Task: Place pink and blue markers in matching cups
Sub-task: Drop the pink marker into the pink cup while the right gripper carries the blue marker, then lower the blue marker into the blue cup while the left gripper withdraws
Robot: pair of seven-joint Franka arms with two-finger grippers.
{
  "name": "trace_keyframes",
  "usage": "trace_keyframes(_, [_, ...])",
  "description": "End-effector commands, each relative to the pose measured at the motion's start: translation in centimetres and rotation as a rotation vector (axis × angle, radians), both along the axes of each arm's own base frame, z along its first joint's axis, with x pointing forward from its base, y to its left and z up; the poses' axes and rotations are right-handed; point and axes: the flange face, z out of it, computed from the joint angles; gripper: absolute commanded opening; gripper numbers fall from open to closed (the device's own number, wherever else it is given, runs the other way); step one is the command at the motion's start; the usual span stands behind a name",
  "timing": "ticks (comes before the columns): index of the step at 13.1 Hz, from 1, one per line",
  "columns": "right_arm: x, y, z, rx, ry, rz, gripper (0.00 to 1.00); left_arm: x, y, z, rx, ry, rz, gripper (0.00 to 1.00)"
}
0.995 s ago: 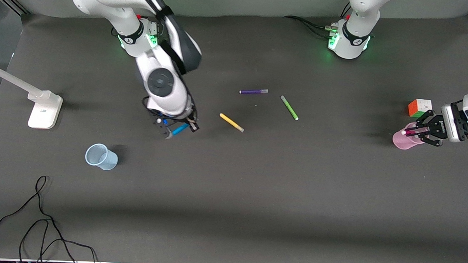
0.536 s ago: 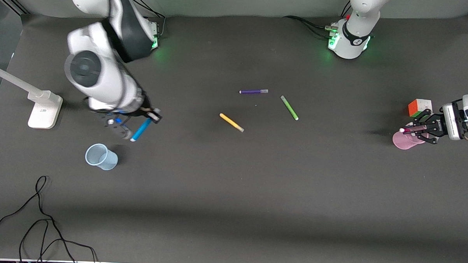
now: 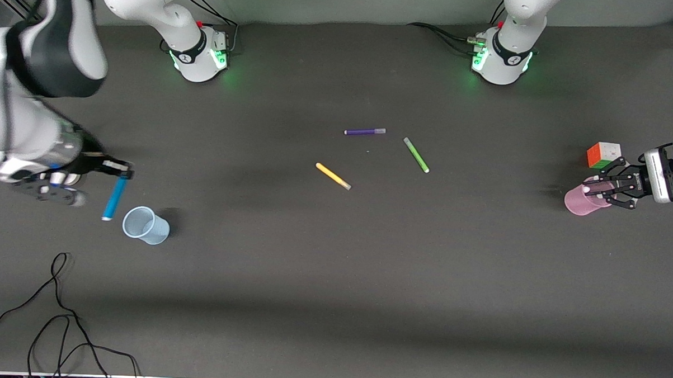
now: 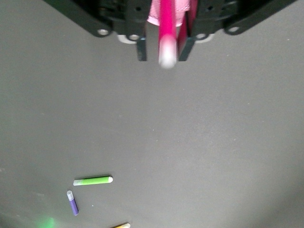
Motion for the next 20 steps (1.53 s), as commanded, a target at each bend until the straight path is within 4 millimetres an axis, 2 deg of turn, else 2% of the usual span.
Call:
trace_keyframes(1, [0.1,-4.5,-0.1,-0.019,0.012,0.164,0.13,0.3,0.3,-0.3,-0.032,-0.007,-0.005,0.44])
trace_keyframes(3, [0.1,-7.1,-0.9,-0.017,0.033,0.245,0.13,0.6,0.3,0.1,-0.027,-0.007,0.002,0.43])
trace_keyframes(4, [0.1,-8.3,-1.2,-0.015,0.040,0.247,0.13,1.1,0.3,1.0,-0.020,-0.006,0.010,0.38])
trace_keyframes(5, [0.4,-8.8,-1.2,-0.019,0.041,0.251,0.13,2.0,0.2,2.4,-0.007,0.013,0.025,0.33])
trace_keyframes(7, [1.4,-8.0,-2.1,-0.031,0.061,0.262,0.13,3.8,-0.1,6.0,0.059,0.081,0.086,0.28])
trace_keyframes(9, [1.9,-8.1,-2.8,-0.028,0.097,0.252,0.13,4.5,-1.7,10.5,0.151,0.164,0.135,0.27])
trace_keyframes(11, [3.9,-7.9,-3.6,0.016,0.158,0.250,0.13,4.7,-3.9,15.5,0.246,0.201,0.213,0.27])
trace_keyframes(13, [5.5,-9.0,-5.1,0.063,0.236,0.219,0.13,4.6,-6.1,18.9,0.322,0.229,0.268,0.27])
trace_keyframes(15, [6.5,-9.0,-7.1,0.102,0.291,0.198,0.13,4.1,-7.9,21.4,0.377,0.283,0.338,0.26])
trace_keyframes(17, [6.8,-8.0,-9.5,0.125,0.336,0.201,0.13,3.9,-9.6,23.9,0.435,0.303,0.419,0.25])
trace_keyframes(20, [6.7,-9.1,-13.8,0.212,0.407,0.163,0.13,4.1,-13.8,26.3,0.545,0.341,0.533,0.25])
